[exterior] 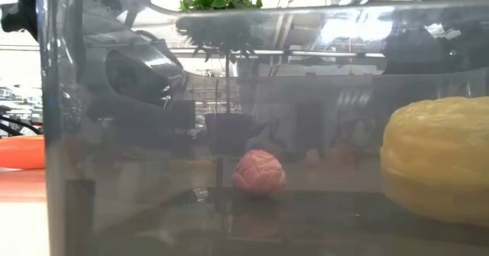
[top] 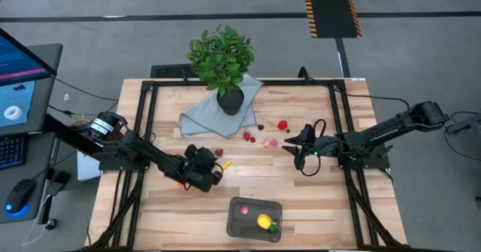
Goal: Pick and placing Produce into tupperware
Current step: Put the red strawberry into the black bin
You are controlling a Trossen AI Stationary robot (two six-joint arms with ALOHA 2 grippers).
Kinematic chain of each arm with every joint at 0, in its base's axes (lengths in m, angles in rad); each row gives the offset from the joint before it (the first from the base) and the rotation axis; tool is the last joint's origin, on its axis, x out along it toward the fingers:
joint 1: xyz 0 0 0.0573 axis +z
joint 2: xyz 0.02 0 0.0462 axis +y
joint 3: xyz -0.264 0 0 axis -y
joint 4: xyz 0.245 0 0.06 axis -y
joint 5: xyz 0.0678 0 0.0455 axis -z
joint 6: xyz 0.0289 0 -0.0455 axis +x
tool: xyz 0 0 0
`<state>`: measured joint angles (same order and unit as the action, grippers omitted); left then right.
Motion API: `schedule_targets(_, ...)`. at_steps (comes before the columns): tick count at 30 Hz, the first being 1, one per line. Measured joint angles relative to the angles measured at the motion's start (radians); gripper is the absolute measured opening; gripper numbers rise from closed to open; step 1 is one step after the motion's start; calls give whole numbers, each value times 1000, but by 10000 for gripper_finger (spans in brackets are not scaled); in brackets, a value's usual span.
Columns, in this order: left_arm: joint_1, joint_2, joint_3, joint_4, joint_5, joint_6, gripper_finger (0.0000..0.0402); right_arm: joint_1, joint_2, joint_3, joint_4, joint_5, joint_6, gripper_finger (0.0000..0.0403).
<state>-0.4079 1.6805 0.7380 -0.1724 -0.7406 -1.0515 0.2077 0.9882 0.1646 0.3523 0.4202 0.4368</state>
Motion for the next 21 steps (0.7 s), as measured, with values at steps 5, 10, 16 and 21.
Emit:
schedule_targets(5,-3,-2,8,-26,-8,-13,0,2,0,0,-8,-1,6,171)
schedule_targets(10,-23,-3,8,-62,-25,-77,15,15,0,0,-11,-3,9,171)
schedule_targets(16,-29,-3,8,-70,-28,-86,89,23,0,0,-11,-3,9,171)
schedule_targets(21,0,-4,8,-72,-23,-71,153,23,0,0,-11,-3,9,171)
